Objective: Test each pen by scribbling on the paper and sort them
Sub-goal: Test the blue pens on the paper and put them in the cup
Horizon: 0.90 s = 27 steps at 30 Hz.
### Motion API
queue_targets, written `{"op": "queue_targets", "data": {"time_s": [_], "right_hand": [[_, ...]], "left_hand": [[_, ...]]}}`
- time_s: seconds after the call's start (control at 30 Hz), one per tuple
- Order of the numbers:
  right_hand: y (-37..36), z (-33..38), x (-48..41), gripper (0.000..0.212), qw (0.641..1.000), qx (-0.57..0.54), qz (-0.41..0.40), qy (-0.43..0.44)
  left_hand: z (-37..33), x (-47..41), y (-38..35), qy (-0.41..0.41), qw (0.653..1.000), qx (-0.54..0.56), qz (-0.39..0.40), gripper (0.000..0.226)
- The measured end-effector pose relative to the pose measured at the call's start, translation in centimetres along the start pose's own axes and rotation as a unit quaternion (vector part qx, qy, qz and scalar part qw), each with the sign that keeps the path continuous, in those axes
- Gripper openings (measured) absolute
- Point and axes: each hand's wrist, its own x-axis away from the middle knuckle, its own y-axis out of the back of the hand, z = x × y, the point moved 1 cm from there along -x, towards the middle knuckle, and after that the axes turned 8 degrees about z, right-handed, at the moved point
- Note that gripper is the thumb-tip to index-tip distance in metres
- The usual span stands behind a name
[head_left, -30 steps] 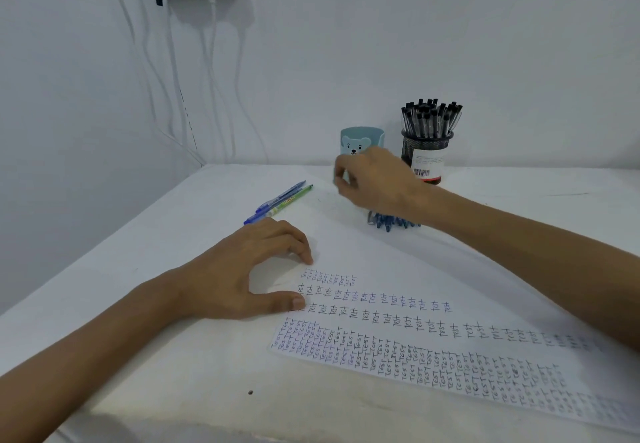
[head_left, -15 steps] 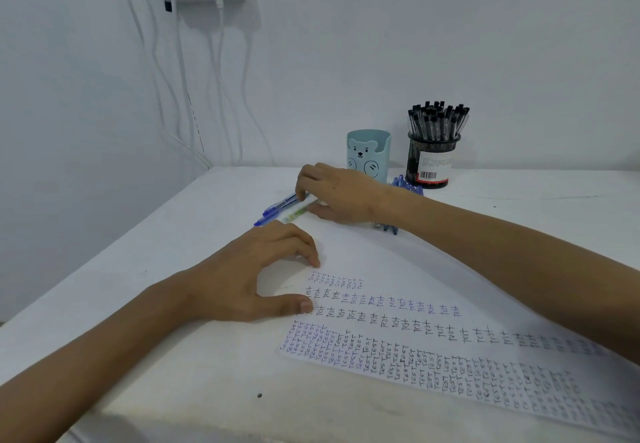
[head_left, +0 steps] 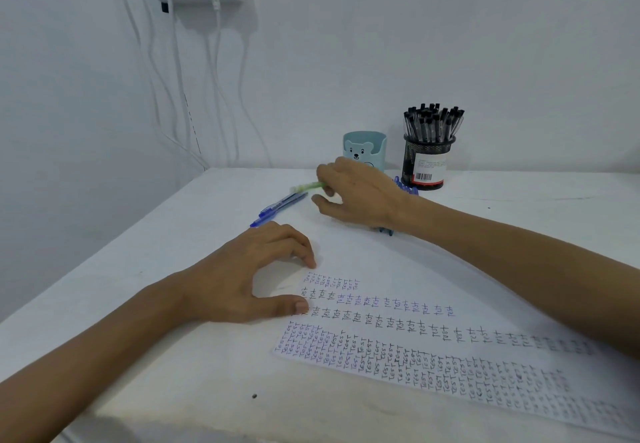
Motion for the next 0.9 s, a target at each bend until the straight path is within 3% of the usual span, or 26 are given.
{"op": "queue_targets", "data": {"time_s": [0.1, 0.17, 0.3, 0.37, 0.53, 0.6, 0.77, 0.9], "right_hand": [[0.8, 0.0, 0.6, 0.045, 0.992, -0.073, -0.086, -0.051], [1.6, 0.5, 1.5, 0.043, 0.982, -0.124, -0.125, -0.067], [2.7, 1.7, 3.4, 0.059, 0.984, -0.104, -0.065, -0.126], [2.7, 1.8, 4.4, 0.064, 0.978, -0.146, -0.029, -0.15], [2.6, 3.4, 7.3, 0.014, 0.932, -0.328, -0.015, -0.157], [3.0, 4.2, 7.9, 0.009, 0.909, -0.38, 0.005, -0.169], [3.9, 5.1, 8.8, 0.016, 0.813, -0.54, 0.071, -0.204], [4.6, 4.9, 9.4, 0.011, 0.798, -0.555, 0.135, -0.192]], "left_hand": [[0.0, 0.0, 0.0, -0.001, 1.0, 0.001, -0.001, 0.043], [0.0, 0.0, 0.0, 0.0, 1.0, 0.001, 0.001, 0.043], [0.0, 0.0, 0.0, -0.001, 1.0, 0.003, 0.001, 0.043], [0.0, 0.0, 0.0, -0.001, 1.0, 0.002, 0.0, 0.043], [-0.1, 0.1, 0.0, 0.002, 1.0, 0.005, 0.002, 0.043], [-0.1, 0.0, 0.0, 0.006, 1.0, 0.009, 0.004, 0.043], [-0.1, 0.1, 0.0, 0.007, 1.0, 0.008, 0.007, 0.043], [0.0, 0.0, -0.1, 0.005, 1.0, 0.004, 0.003, 0.042]]}}
